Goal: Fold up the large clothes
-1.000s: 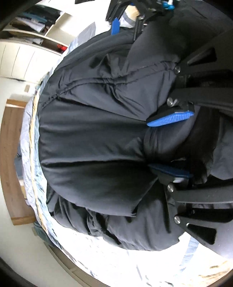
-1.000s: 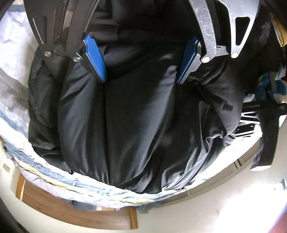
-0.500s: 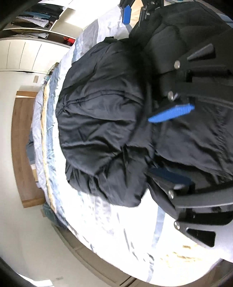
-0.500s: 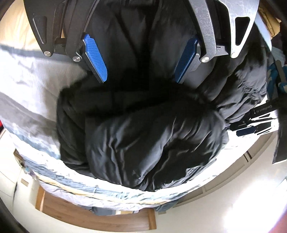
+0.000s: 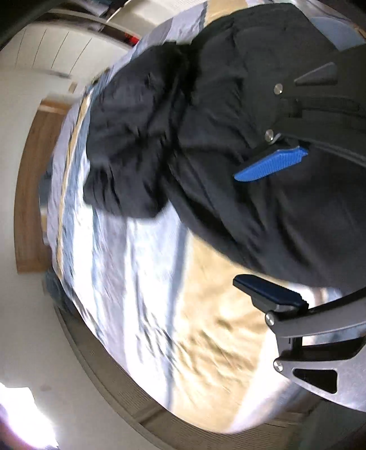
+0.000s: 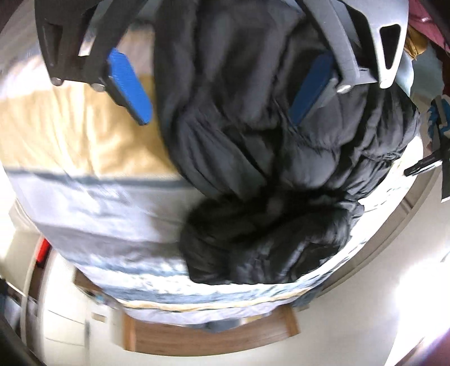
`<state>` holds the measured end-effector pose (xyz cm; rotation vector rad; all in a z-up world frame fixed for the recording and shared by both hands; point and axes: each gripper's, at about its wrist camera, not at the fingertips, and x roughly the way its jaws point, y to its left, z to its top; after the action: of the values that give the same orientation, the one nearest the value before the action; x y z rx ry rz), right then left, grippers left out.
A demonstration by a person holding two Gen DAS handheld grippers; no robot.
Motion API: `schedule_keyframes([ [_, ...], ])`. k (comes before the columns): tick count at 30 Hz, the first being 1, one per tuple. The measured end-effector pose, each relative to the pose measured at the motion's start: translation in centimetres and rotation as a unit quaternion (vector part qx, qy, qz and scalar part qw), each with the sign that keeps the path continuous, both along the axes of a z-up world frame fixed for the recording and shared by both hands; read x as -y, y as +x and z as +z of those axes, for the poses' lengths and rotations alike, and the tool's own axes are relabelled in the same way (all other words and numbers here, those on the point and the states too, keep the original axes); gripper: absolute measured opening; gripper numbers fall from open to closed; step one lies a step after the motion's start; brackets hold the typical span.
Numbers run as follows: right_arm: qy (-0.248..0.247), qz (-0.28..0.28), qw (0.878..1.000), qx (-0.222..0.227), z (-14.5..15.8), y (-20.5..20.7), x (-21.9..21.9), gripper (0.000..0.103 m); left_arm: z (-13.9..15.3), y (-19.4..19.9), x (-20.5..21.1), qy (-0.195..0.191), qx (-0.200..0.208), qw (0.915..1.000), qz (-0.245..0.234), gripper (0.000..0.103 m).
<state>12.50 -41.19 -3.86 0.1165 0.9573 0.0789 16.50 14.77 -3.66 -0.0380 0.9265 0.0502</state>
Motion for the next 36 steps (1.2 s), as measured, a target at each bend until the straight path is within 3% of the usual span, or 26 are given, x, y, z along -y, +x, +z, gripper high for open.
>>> schedule_keyframes([
  [7,0.025,-0.054,0.998,-0.006,-1.5,-4.7,4.4,0.102,-0.5,-3.4,-6.3,-0.042,-0.003,0.9965,0.072,0.068],
  [13,0.071,-0.053,0.996,-0.031,-4.7,-5.0,4.7,0.103,-2.9,-4.1,-8.5,-0.153,-0.024,0.9852,0.073,0.068],
  [18,0.129,-0.059,0.989,-0.048,-8.0,-4.7,4.5,0.103,-6.7,-4.0,-8.8,-0.193,-0.065,0.9750,0.088,0.068],
  [21,0.153,-0.058,0.985,-0.057,-9.1,-4.7,4.3,0.103,-8.6,-4.7,-8.9,-0.244,-0.082,0.9624,0.086,0.068],
  [22,0.163,-0.054,0.983,-0.063,-9.5,-4.7,4.2,0.103,-9.1,-5.2,-9.1,-0.280,-0.083,0.9532,0.080,0.068],
  [25,0.189,-0.036,0.978,-0.084,-10.7,-4.8,3.4,0.103,-9.9,-6.1,-8.9,-0.335,-0.085,0.9366,0.056,0.068],
  [30,0.224,-0.010,0.969,-0.108,-11.8,-4.7,1.9,0.103,-10.0,-6.7,-7.8,-0.369,-0.088,0.9250,0.024,0.068],
  [32,0.233,-0.006,0.966,-0.115,-12.0,-4.7,1.4,0.102,-9.8,-6.8,-7.5,-0.372,-0.086,0.9240,0.015,0.068],
  [33,0.235,-0.006,0.965,-0.116,-12.1,-4.8,1.3,0.100,-9.8,-6.8,-7.2,-0.374,-0.087,0.9233,0.011,0.068],
  [36,0.249,-0.004,0.961,-0.119,-12.4,-5.0,1.3,0.072,-10.0,-6.9,-6.3,-0.374,-0.093,0.9229,0.002,0.068],
])
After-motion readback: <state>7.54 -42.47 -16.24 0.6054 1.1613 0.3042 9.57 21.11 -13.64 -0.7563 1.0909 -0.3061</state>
